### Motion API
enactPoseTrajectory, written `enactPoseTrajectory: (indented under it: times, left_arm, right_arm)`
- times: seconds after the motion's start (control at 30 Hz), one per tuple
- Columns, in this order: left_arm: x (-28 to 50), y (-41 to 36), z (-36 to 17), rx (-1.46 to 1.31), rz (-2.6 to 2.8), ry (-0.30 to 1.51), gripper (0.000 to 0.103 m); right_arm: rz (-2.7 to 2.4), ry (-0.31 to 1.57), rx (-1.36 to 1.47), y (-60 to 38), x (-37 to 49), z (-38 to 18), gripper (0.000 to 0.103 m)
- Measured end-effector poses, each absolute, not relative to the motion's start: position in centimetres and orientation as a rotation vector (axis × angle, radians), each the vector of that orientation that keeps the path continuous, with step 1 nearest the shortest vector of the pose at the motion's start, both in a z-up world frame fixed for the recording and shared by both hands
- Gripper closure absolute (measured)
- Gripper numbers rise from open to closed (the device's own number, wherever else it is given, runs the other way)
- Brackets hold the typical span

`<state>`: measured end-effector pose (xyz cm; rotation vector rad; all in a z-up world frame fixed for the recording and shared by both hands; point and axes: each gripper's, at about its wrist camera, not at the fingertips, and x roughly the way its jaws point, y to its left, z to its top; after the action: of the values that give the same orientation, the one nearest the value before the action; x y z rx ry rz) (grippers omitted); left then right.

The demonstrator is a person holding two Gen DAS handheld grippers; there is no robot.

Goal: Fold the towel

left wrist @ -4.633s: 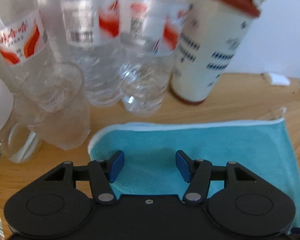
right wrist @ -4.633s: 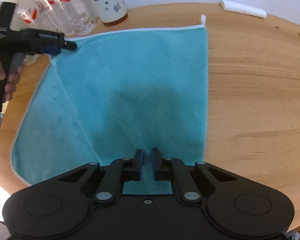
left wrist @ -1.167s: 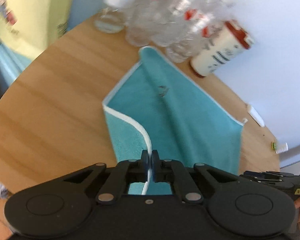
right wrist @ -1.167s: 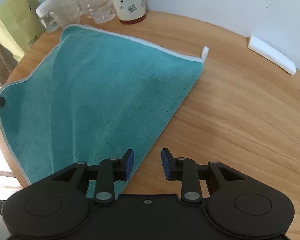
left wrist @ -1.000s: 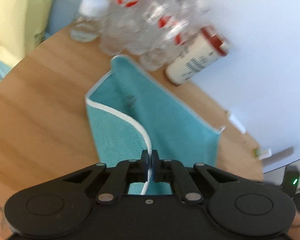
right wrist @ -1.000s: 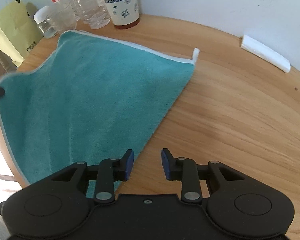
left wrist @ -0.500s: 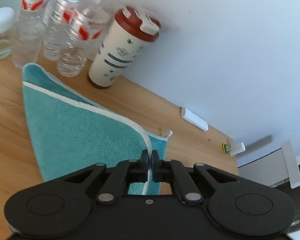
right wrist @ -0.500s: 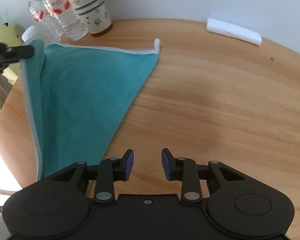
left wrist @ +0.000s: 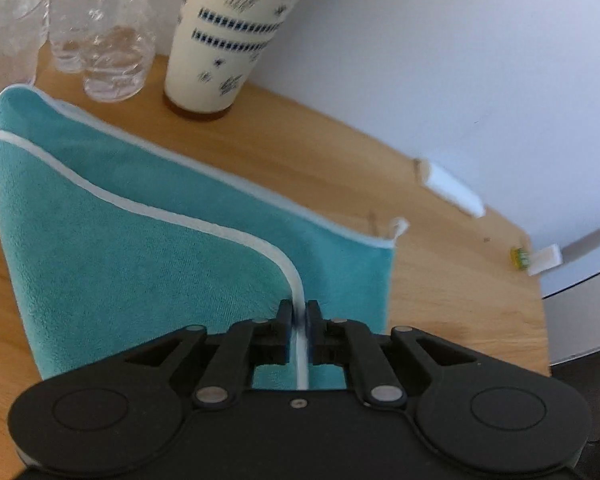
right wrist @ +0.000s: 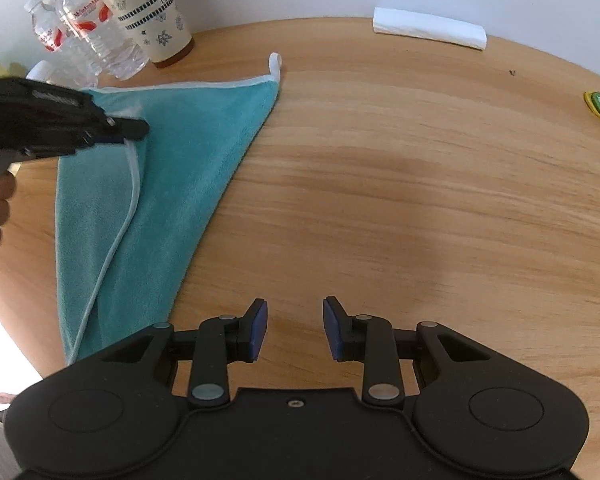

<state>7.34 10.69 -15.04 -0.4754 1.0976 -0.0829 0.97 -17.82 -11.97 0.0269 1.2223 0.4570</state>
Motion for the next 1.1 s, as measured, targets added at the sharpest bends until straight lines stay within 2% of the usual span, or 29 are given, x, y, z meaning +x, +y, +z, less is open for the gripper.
enactPoseTrajectory:
  times: [0.03, 0.17, 0.23, 0.37, 0.43, 0.7, 0.8, 1.1]
  left_arm:
    - [7.5, 10.6, -15.5, -0.459, -0.083, 1.107, 0.086]
    - [7.7, 10.8, -16.1, -0.466, -0.098, 1.110, 0.072]
    - [7.8, 11.0, -15.6, -0.466, -0.113, 1.092, 0.059]
    - [7.4, 11.9, -13.4, -0.443, -0.148, 1.042, 0.051]
    - [6.7, 12.9, -12.1, -0.409, -0.152, 1.008, 0.040]
    - [5.5, 17.9, -11.6, -0.291, -0.123, 0.982, 0.039]
    - [5.9, 19.4, -12.8, -0.251, -0.122, 0.983, 0.039]
    - [7.8, 20.9, -16.1, -0.177, -0.155, 0.964, 0.040]
  right_arm:
    - [0.473, 1.210, 0.041, -17.5, 1.0, -11.5, 0.068]
    - [0.580, 1.169, 0.081, -15.1, 0.7, -9.6, 0.068]
    - [0.635, 1.153, 0.070, -13.6, 0.5, -9.0, 0.068]
    - [0.742, 1.165, 0.108, -10.1, -0.2, -8.7, 0.068]
    - [0.813, 1.182, 0.138, -7.6, -0.9, -9.1, 0.068]
    - [0.766, 1.278, 0.061, -2.3, -2.2, -12.6, 0.069]
    - [0.697, 1.287, 0.020, -2.4, -2.5, -13.1, 0.082]
    - [0.576, 1.319, -0.043, -3.2, -4.0, -12.4, 0.084]
